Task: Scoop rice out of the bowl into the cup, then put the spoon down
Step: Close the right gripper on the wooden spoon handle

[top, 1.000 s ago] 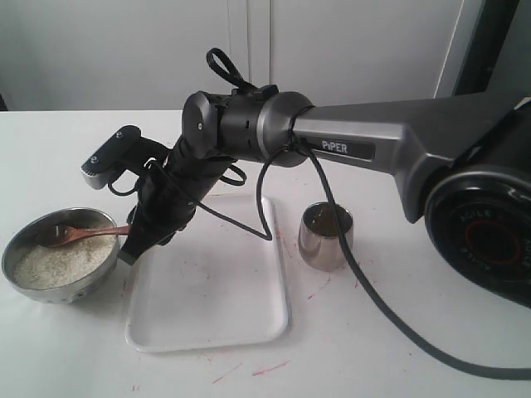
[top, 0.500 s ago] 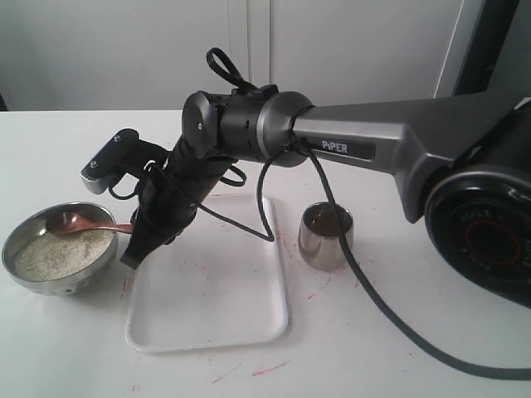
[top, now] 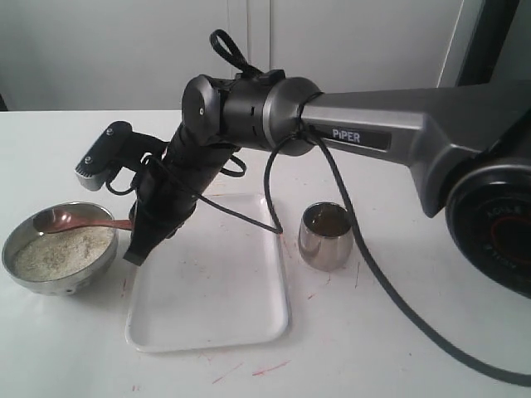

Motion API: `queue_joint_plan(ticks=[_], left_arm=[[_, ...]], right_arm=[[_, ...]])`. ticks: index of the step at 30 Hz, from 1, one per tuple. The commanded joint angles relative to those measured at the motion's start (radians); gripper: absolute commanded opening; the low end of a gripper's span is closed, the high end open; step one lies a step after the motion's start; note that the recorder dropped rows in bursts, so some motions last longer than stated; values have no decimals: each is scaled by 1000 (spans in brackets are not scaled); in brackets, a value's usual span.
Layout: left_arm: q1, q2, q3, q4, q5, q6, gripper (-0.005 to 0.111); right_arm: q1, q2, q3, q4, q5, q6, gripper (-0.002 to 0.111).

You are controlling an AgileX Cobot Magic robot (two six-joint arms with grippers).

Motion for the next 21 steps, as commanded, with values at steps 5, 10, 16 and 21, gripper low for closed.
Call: queue_joint_plan(ticks=[5, 10, 16, 21], left_arm=[[-2, -4, -3, -9, -5, -2, 14], [-2, -4, -3, -9, -5, -2, 14], [-2, -4, -3, -9, -5, -2, 14], [-2, -4, -3, -9, -5, -2, 14]], right_arm=[[53, -41, -3, -119, 23, -43, 2], [59, -41, -3, -158, 23, -22, 1], [59, -45, -3, -253, 21, 4, 1], [59, -61, -3, -305, 21, 16, 1]])
